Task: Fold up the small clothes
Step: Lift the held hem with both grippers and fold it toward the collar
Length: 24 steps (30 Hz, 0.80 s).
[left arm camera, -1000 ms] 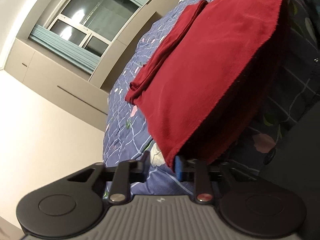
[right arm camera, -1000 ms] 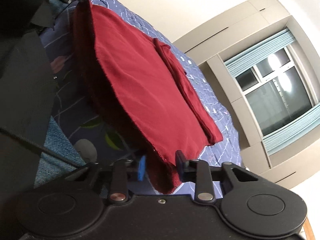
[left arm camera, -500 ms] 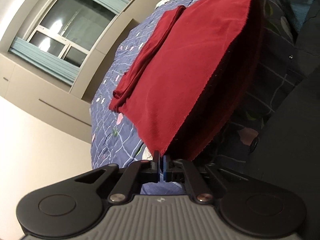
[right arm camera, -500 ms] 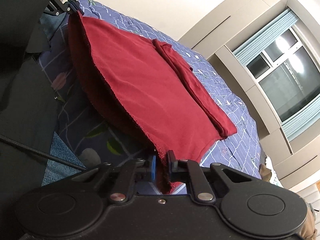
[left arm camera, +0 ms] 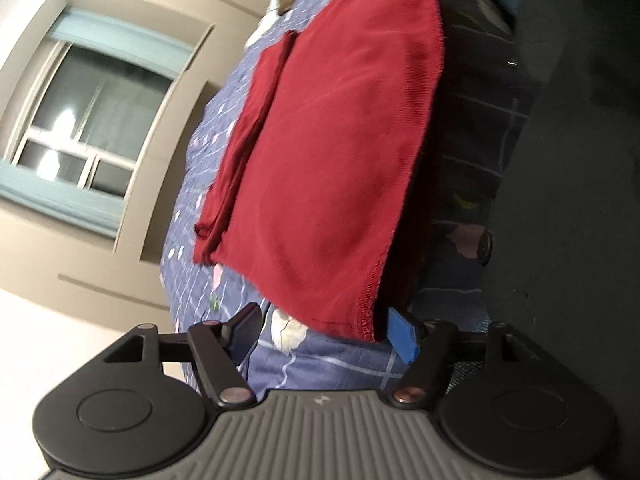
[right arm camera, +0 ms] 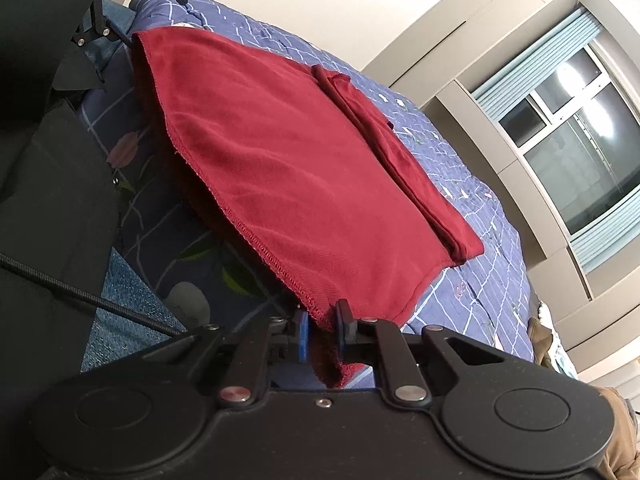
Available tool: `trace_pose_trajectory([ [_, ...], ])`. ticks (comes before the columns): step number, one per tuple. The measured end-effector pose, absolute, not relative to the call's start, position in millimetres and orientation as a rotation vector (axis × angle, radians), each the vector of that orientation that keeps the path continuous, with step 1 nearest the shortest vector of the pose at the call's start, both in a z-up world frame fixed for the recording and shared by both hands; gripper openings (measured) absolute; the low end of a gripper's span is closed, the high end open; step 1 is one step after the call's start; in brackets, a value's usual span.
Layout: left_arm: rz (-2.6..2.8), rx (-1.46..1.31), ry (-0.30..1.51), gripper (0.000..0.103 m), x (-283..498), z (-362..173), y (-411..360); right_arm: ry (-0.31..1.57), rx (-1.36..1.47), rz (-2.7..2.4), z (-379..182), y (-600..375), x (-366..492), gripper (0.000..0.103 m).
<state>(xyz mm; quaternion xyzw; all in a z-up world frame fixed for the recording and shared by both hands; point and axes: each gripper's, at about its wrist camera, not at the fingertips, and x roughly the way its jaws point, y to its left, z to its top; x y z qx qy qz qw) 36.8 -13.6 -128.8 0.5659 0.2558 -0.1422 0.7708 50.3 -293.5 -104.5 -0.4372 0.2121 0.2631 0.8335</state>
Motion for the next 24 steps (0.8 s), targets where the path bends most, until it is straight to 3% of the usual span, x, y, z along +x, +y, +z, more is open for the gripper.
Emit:
trace_pose_trajectory([
  [10, -0.365, 1.380, 0.545, 0.081, 55, -150, -19, 0.456, -0.921, 0.554, -106, -292, 52, 0.014],
  [16, -0.342, 1.446, 0.464, 0.059, 51, -160, -23, 0.458, -0.916, 0.553, -106, -293, 52, 0.014],
  [19, -0.328, 1.434, 0.452, 0.029, 48, -159, -21, 0.455, -0.913, 0.552, -106, -293, 51, 0.015],
  [20, -0.327, 1.423, 0.452, 0.012, 47, -157, -20, 0.454, -0.911, 0.552, -106, -293, 51, 0.014],
  [24, -0.311, 1.416, 0.404, 0.002, 43, -151, -14, 0.448, -0.906, 0.557, -103, -295, 50, 0.011],
])
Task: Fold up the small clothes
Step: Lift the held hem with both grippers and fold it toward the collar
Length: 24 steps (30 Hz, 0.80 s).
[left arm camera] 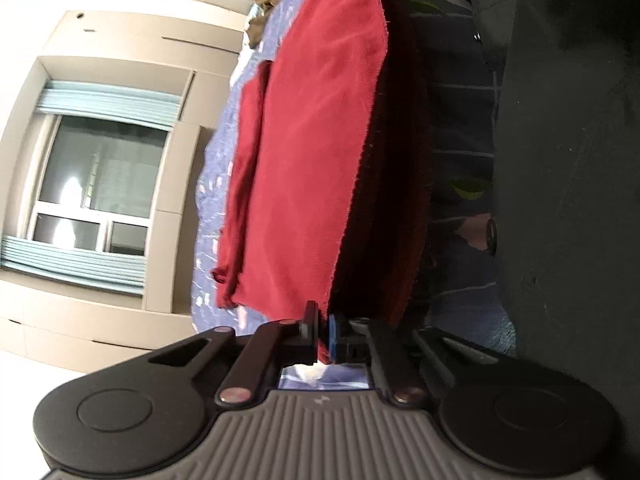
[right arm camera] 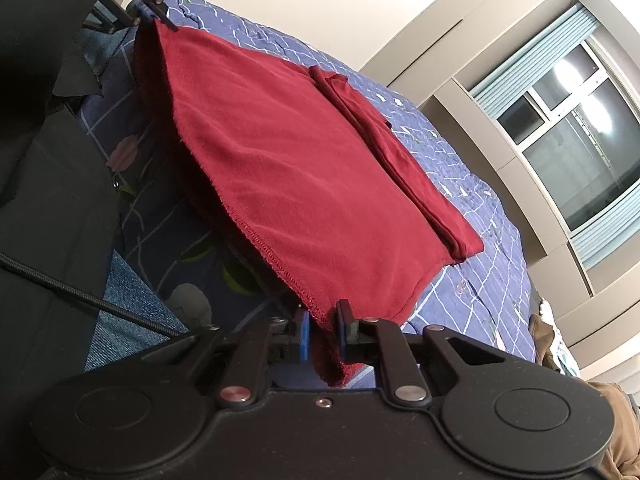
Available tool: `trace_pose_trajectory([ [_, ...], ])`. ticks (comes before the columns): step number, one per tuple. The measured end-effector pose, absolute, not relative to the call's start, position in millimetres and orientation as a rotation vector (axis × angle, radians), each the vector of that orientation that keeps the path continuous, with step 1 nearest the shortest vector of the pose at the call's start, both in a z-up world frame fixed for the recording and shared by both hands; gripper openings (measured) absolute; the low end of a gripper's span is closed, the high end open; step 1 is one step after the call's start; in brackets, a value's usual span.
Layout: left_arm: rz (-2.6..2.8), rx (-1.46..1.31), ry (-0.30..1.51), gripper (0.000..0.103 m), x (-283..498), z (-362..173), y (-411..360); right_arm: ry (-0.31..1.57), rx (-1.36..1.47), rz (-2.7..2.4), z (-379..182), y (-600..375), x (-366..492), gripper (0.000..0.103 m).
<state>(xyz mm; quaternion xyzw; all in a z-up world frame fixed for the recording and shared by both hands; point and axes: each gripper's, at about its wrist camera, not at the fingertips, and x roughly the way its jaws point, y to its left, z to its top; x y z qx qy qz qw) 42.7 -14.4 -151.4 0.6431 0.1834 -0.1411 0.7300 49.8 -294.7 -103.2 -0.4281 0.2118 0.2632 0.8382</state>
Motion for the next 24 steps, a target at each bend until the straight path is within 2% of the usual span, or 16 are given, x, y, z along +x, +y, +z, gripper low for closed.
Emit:
trace_pose_trajectory([
  [2, -0.307, 1.408, 0.394, 0.002, 43, -146, -13, 0.440, -0.888, 0.553, -100, -296, 50, 0.008],
  [8, -0.333, 1.355, 0.432, 0.002, 56, -129, -10, 0.424, -0.839, 0.543, -87, -298, 54, 0.008],
  [13, -0.410, 1.371, 0.479, 0.017, 46, -133, -6, 0.450, -0.853, 0.546, -95, -299, 51, 0.008],
  [15, -0.425, 1.390, 0.483, 0.040, 43, -133, -3, 0.459, -0.848, 0.541, -97, -300, 51, 0.009],
  [17, -0.443, 1.418, 0.485, 0.049, 41, -133, 2, 0.463, -0.844, 0.540, -98, -300, 52, 0.009],
  [20, -0.489, 1.495, 0.474, 0.057, 37, -136, 7, 0.464, -0.848, 0.543, -99, -299, 53, 0.009],
  [24, -0.553, 1.618, 0.417, 0.061, 29, -144, 8, 0.466, -0.851, 0.543, -99, -300, 52, 0.009],
])
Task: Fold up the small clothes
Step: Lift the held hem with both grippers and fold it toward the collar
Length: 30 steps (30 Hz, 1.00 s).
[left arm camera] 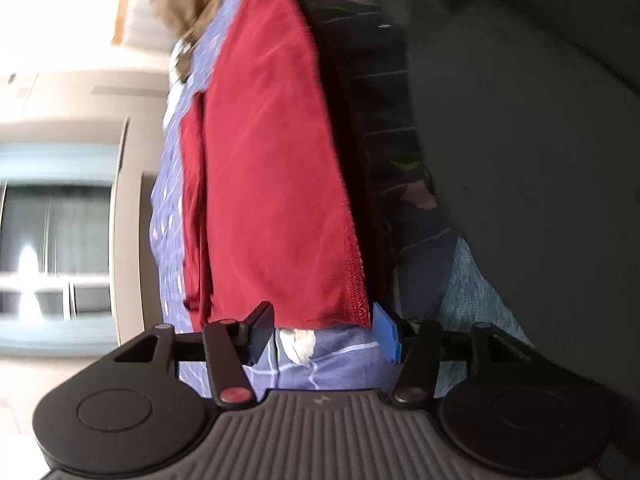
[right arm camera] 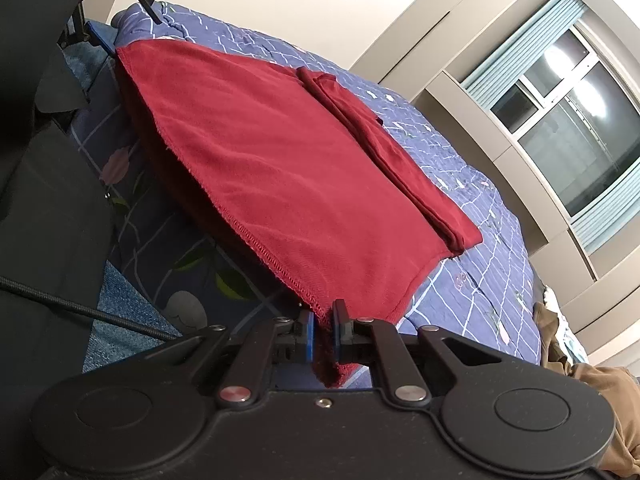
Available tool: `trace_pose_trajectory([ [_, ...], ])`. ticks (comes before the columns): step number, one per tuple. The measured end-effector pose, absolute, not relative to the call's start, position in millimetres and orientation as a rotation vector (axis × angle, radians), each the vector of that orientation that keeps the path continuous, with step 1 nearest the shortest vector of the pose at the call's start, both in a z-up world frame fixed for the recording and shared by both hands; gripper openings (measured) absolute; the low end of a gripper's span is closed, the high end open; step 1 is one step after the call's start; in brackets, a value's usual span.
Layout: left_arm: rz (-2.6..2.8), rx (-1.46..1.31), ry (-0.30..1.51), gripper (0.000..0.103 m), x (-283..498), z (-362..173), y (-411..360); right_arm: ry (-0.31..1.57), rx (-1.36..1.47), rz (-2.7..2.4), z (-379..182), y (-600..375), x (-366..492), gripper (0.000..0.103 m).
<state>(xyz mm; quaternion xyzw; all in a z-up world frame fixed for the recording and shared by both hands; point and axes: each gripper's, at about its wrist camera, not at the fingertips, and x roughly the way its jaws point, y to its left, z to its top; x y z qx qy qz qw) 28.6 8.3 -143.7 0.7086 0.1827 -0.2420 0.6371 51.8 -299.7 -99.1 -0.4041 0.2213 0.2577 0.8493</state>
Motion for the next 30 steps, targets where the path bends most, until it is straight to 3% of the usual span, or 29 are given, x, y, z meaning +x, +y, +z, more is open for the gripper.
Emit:
trace_pose_trajectory([
  [15, -0.708, 1.827, 0.251, 0.065, 36, -164, 18, 0.477, -0.848, 0.542, -100, -300, 56, 0.010],
  [16, -0.714, 1.830, 0.235, 0.062, 37, -165, 18, 0.478, -0.851, 0.543, -100, -299, 56, 0.010],
  [17, -0.717, 1.833, 0.226, 0.052, 38, -166, 19, 0.479, -0.854, 0.544, -101, -299, 56, 0.010],
  [18, -0.714, 1.832, 0.220, 0.030, 38, -167, 19, 0.479, -0.857, 0.546, -101, -299, 56, 0.010],
  [20, -0.712, 1.813, 0.230, 0.010, 39, -165, 20, 0.481, -0.861, 0.554, -101, -299, 57, 0.010],
  [23, -0.714, 1.727, 0.235, 0.003, 40, -153, 21, 0.487, -0.872, 0.569, -98, -299, 57, 0.008],
  [30, -0.654, 1.467, 0.277, 0.001, 49, -112, 19, 0.490, -0.875, 0.590, -88, -298, 59, 0.007],
])
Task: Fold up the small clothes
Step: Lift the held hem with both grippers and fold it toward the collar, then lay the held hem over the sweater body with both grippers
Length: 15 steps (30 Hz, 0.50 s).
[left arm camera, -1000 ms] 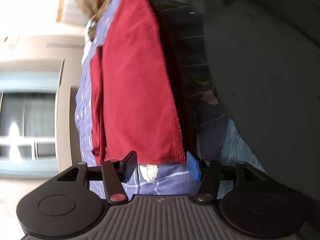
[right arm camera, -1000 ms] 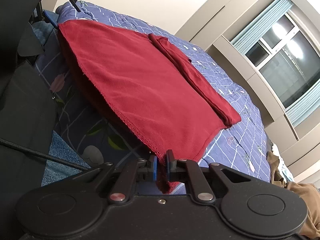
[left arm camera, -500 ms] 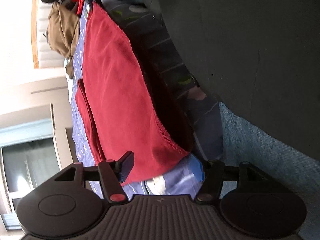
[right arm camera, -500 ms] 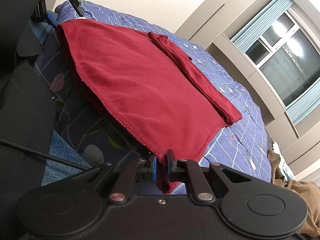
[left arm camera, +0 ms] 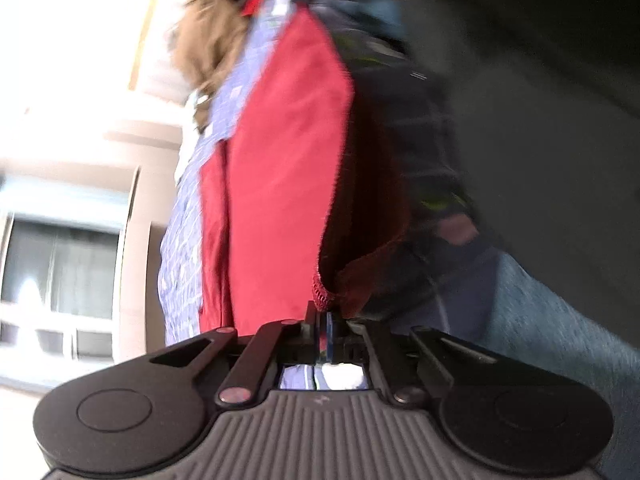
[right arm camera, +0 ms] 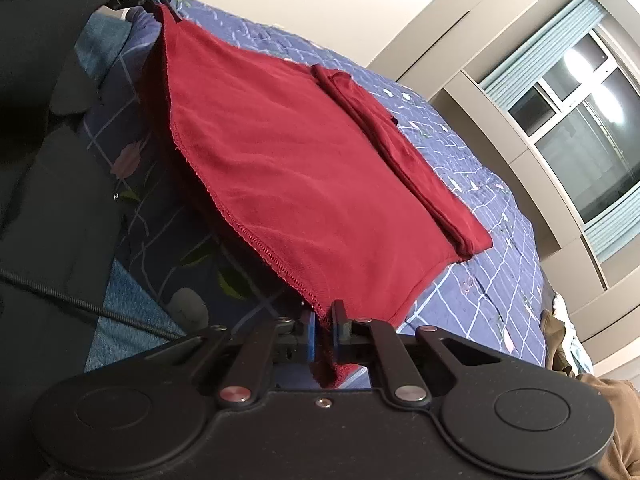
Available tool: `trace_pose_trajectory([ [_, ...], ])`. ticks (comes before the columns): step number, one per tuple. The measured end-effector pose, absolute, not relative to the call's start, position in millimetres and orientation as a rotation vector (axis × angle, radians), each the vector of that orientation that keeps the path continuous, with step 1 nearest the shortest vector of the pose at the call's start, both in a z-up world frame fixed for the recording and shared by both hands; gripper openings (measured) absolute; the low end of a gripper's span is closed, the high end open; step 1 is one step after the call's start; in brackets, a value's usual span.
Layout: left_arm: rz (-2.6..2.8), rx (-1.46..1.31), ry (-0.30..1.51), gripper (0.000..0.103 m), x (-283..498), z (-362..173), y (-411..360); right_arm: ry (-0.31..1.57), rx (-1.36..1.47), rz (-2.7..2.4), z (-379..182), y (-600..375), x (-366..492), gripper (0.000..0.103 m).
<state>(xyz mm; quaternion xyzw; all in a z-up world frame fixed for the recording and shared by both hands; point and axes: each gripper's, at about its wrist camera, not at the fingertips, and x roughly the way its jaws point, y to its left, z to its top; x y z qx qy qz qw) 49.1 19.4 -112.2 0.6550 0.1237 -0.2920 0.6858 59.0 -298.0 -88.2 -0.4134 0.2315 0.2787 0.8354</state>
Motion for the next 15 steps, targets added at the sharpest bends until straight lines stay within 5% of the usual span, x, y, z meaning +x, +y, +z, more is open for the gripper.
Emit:
trace_pose_trajectory([
  [15, -0.500, 0.853, 0.495, 0.001, 122, -26, 28, 0.439, -0.746, 0.578, -28, -313, 100, 0.007],
])
